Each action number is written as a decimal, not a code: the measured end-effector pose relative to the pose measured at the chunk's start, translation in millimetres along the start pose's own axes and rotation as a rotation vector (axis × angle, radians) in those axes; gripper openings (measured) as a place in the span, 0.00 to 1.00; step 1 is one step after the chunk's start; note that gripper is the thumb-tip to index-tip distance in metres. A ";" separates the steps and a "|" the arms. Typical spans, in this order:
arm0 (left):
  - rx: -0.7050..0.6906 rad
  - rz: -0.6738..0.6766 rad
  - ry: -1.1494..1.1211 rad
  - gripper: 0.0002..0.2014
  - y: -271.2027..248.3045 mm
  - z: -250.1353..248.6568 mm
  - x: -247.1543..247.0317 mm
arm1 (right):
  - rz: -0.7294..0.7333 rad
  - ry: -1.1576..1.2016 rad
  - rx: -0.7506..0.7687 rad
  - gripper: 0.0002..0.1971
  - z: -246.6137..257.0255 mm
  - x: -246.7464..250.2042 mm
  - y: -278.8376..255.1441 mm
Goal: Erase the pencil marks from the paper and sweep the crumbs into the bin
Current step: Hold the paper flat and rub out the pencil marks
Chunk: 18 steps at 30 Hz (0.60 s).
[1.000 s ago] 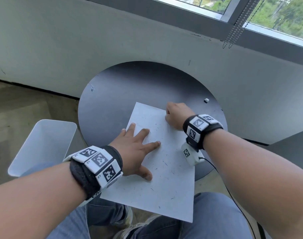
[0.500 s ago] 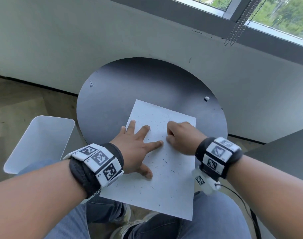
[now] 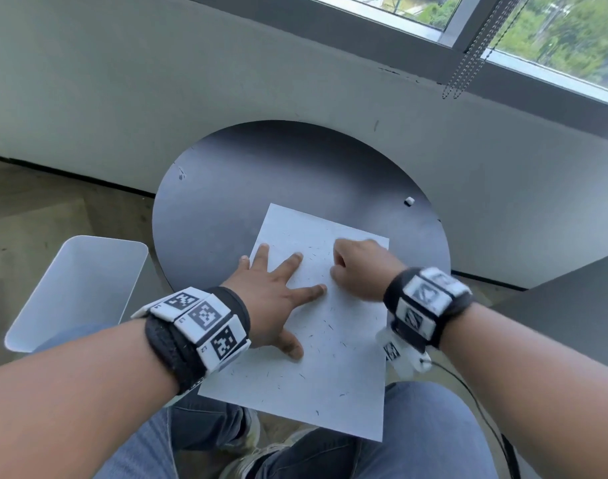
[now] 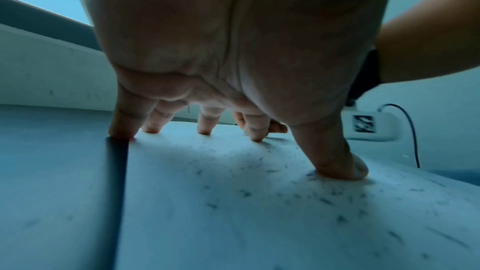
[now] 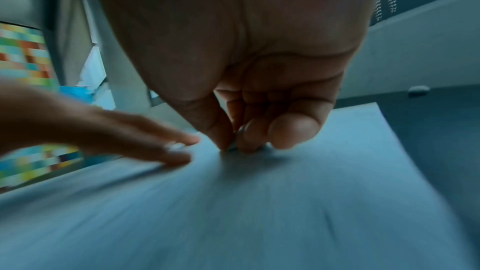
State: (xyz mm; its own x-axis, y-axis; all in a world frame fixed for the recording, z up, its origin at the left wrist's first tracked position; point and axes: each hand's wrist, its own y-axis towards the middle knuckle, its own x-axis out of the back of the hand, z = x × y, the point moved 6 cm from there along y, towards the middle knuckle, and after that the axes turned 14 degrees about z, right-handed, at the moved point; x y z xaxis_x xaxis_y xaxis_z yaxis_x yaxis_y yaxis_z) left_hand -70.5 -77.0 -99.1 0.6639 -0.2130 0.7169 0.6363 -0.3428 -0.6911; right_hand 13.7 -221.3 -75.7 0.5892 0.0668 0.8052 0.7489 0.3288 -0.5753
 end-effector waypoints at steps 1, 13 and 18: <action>-0.001 0.008 -0.001 0.53 0.8 -0.7 0.1 | 0.014 0.026 0.001 0.04 -1.9 -12.2 -14.1; -0.007 0.022 -0.006 0.52 1.0 -1.1 0.7 | -0.089 -0.020 -0.124 0.04 -5.0 47.4 59.5; 0.000 0.012 -0.010 0.53 0.1 -0.8 2.0 | -0.049 -0.052 -0.098 0.05 -3.9 39.1 44.0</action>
State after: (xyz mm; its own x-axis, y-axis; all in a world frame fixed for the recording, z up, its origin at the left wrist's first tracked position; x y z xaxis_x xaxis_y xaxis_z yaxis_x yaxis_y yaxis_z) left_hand -69.4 -78.2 -97.6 0.6749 -0.2082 0.7079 0.6284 -0.3407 -0.6993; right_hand 70.9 -207.8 -70.1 0.5362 0.1028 0.8378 0.8043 0.2390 -0.5441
